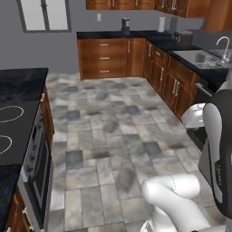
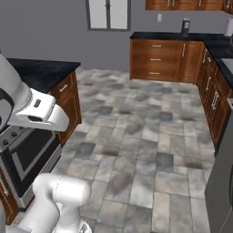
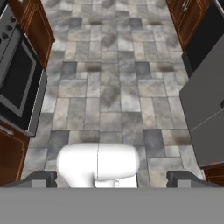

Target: Get the candle and the beer from the cabinet and move them to the dining counter.

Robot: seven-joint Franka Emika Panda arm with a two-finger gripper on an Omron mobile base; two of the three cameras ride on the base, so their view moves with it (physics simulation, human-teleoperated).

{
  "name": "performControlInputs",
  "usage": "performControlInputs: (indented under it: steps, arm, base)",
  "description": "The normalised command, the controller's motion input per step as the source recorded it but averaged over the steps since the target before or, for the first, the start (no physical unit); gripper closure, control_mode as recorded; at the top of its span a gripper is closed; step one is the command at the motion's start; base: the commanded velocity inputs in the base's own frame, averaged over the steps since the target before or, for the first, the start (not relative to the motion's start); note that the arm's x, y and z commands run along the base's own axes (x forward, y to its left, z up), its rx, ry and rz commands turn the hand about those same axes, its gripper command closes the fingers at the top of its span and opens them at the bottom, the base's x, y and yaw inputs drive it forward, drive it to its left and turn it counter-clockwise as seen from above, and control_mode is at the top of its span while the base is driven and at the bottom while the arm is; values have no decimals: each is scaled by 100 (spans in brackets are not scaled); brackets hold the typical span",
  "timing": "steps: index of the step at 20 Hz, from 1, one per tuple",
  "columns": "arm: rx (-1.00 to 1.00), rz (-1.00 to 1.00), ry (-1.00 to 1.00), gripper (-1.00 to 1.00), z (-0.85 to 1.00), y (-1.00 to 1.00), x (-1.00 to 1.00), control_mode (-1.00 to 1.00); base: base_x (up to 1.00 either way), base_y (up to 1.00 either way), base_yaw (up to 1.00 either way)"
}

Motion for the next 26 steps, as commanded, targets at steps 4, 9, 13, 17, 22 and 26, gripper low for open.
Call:
performControlInputs:
  steps: [4, 9, 13, 17, 22, 26]
  arm:
    - [0, 0, 0, -100, 0, 0, 0, 100]
    - [0, 0, 0, -100, 0, 0, 0, 100]
    - [0, 0, 0, -100, 0, 0, 0, 100]
    - [0, 0, 0, -100, 0, 0, 0, 100]
    - [0, 0, 0, -100, 0, 0, 0, 100]
    - [0, 0, 0, -100, 0, 0, 0, 100]
  base:
    - [100, -44, -1]
    - [100, -43, 0]
    - [100, -40, -2]
    - [100, -27, -8]
    - [100, -23, -20]
    - [100, -11, -29]
